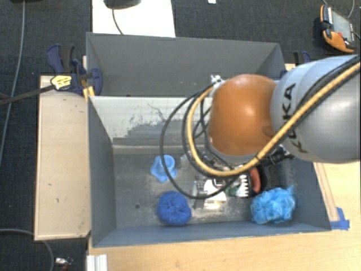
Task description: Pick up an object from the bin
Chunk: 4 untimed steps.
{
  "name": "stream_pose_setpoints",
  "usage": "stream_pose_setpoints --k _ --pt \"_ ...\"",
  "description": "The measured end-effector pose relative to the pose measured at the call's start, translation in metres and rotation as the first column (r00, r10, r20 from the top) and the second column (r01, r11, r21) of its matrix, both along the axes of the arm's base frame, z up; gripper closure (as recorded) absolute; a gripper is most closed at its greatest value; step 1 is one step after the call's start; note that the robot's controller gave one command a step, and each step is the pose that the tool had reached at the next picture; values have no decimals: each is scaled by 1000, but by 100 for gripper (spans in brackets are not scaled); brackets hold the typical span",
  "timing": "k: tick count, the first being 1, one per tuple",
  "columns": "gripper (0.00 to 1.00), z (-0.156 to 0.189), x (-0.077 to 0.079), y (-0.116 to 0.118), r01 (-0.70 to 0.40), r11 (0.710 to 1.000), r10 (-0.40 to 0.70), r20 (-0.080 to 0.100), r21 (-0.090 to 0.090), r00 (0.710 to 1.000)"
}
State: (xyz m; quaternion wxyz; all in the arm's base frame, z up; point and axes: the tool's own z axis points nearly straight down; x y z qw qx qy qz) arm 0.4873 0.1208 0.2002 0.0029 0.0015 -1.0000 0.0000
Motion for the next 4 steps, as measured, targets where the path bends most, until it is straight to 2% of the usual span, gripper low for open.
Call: stream_pose_setpoints --k 1,2,3,4 --pt "0 4 2 -1 8 1000 -8 8 1 1000" --pt "0 -130 -7 13 -125 992 125 15 2 992" --pt "0 -80 -10 14 -141 990 141 20 2 990" --pt "0 -100 -10 16 -97 995 97 8 2 995"
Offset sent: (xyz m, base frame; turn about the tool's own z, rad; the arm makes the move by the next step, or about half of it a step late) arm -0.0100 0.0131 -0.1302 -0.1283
